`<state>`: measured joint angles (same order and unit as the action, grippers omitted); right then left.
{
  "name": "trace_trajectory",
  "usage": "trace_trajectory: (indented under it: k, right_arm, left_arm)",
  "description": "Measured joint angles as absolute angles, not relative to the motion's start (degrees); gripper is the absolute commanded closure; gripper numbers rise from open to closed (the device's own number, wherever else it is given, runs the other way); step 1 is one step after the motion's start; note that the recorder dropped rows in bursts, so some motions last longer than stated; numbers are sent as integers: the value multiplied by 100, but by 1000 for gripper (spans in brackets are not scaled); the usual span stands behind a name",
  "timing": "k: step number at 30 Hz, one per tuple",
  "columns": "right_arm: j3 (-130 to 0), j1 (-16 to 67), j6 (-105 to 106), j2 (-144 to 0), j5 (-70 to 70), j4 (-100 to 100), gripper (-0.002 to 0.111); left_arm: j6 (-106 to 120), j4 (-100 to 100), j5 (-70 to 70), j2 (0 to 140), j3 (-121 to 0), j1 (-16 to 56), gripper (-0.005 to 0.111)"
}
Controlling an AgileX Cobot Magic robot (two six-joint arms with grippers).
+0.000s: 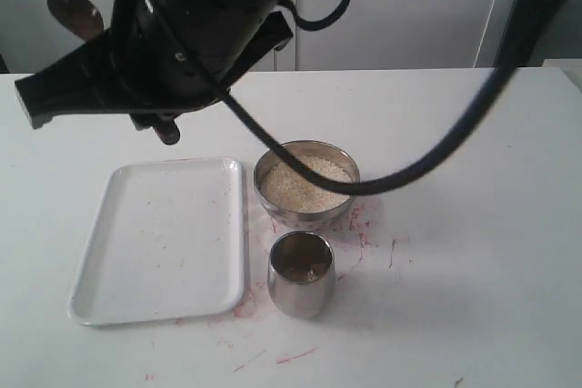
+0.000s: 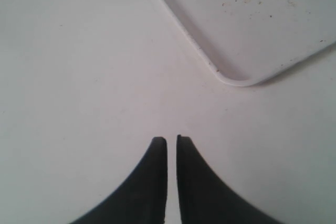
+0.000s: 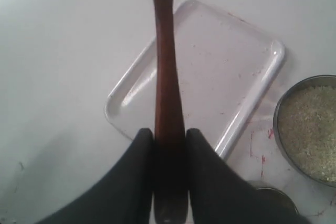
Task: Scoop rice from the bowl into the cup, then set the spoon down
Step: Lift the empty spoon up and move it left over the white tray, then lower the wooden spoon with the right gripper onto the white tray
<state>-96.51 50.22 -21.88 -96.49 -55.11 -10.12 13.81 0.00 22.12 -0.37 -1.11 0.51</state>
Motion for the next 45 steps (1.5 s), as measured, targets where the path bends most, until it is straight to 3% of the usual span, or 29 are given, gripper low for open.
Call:
trace_trajectory:
  k: [19,45]
  right_arm:
    - [-9977,5022,-1992,-11233,-5828,-856,108]
    - [-9998,4883,-2539,-12080,-5133,-257,108]
  left_arm:
    - [1381,0,2212,-37,-111,51,92]
    - [1381,0,2212,-37,-111,51,92]
